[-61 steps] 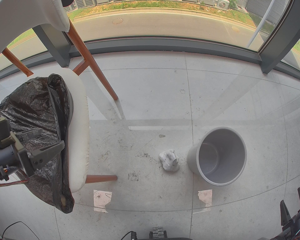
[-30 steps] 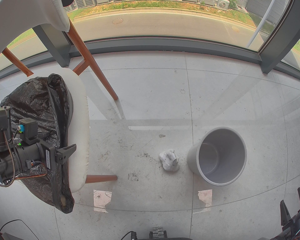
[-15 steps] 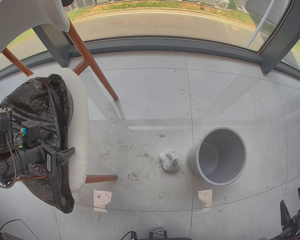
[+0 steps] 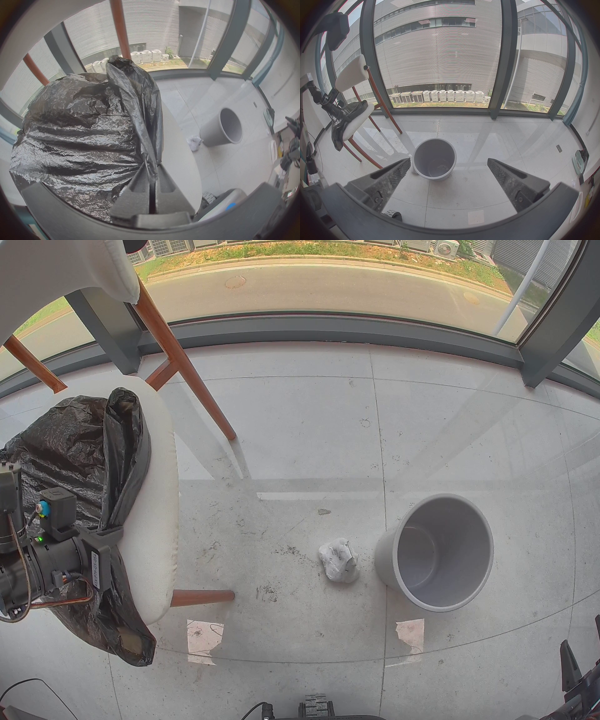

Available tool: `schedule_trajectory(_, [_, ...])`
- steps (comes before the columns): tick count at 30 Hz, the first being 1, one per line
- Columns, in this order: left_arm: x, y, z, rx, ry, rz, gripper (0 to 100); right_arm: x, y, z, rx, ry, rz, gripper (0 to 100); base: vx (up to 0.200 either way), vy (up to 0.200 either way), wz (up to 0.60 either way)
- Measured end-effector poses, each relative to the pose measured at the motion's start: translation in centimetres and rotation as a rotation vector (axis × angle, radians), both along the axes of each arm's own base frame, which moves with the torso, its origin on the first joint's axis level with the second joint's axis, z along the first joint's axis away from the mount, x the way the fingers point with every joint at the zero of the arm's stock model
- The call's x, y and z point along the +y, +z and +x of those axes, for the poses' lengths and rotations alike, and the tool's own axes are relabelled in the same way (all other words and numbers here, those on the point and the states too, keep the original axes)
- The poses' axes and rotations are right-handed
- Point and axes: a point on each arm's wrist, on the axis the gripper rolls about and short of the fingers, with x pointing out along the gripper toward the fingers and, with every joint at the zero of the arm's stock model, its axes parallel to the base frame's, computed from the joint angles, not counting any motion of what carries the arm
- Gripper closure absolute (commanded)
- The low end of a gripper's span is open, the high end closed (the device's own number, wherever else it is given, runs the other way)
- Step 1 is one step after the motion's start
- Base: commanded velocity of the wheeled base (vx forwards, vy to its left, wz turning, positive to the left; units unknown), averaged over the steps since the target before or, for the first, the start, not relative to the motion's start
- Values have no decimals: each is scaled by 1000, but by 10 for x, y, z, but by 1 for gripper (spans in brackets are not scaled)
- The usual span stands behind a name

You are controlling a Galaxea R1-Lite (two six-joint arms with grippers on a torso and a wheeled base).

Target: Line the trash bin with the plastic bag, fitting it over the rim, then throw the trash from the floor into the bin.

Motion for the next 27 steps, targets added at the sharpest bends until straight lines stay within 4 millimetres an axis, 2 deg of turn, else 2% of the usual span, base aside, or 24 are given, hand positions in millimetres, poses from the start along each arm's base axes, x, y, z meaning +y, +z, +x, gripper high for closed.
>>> schedule_trajectory(6, [-1,12,-5,7,6,-234,100,0,0,0,0,0,0,0,0,0,0])
schedule_trajectory(11, [-2,25,-13,49,-69,-507,100,0,0,0,0,0,0,0,0,0,0])
schedule_trajectory(13, [-2,29,-15,59,-89,-567,100,0,0,0,0,0,0,0,0,0,0])
schedule_trajectory(15, [-1,39,-25,87,-128,-731,100,0,0,0,0,0,0,0,0,0,0])
schedule_trajectory(21, [3,52,-42,161,-131,-1021,100,0,0,0,0,0,0,0,0,0,0])
schedule_trajectory(23, [4,57,-49,176,-148,-1094,100,0,0,0,0,0,0,0,0,0,0])
schedule_trajectory(27, [6,62,-60,199,-246,-1132,100,0,0,0,0,0,0,0,0,0,0])
